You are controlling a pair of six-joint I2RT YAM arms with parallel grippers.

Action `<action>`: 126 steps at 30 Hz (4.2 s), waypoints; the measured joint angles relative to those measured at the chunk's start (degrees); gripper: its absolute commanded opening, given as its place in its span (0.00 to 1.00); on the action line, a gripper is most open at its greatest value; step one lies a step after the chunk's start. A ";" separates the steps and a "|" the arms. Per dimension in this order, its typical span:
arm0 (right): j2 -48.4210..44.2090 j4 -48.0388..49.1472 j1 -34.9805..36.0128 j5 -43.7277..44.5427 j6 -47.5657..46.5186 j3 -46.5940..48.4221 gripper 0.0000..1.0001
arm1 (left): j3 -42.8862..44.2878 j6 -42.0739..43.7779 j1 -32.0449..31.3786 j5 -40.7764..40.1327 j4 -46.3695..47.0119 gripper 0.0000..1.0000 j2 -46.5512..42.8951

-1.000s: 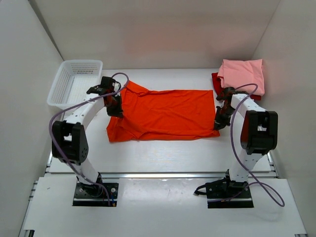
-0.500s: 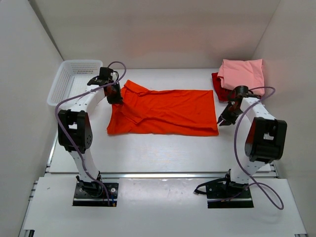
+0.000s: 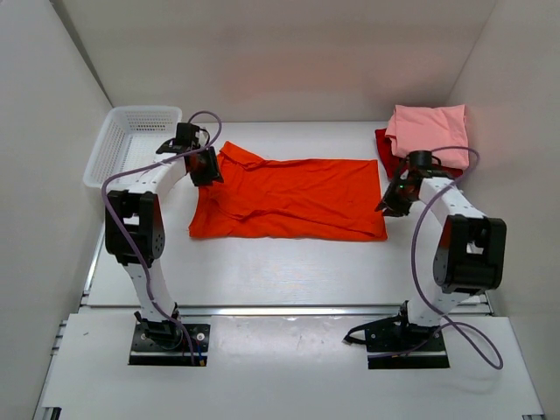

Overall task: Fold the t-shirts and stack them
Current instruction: Fold the flattened tshirt in 1/3 of the way

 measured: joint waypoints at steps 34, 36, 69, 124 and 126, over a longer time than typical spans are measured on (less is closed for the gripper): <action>11.23 -13.66 16.96 24.48 -19.89 8.70 0.00 | -12.48 -0.37 -0.31 1.51 0.83 0.51 -8.09; 11.13 -13.29 15.13 22.67 -19.74 10.25 0.00 | -12.48 -0.44 -0.31 1.53 0.83 0.51 -8.09; 14.01 -9.55 11.43 17.62 -11.87 9.79 0.00 | -18.27 -2.84 -6.27 0.63 4.94 0.48 -3.41; 12.31 -1.16 7.58 9.05 -16.72 9.29 0.00 | -28.46 -5.25 -7.69 3.96 7.32 0.57 -18.27; 12.28 -1.05 7.58 9.05 -16.72 9.29 0.00 | -28.61 -5.42 -8.20 3.78 7.74 0.57 -17.73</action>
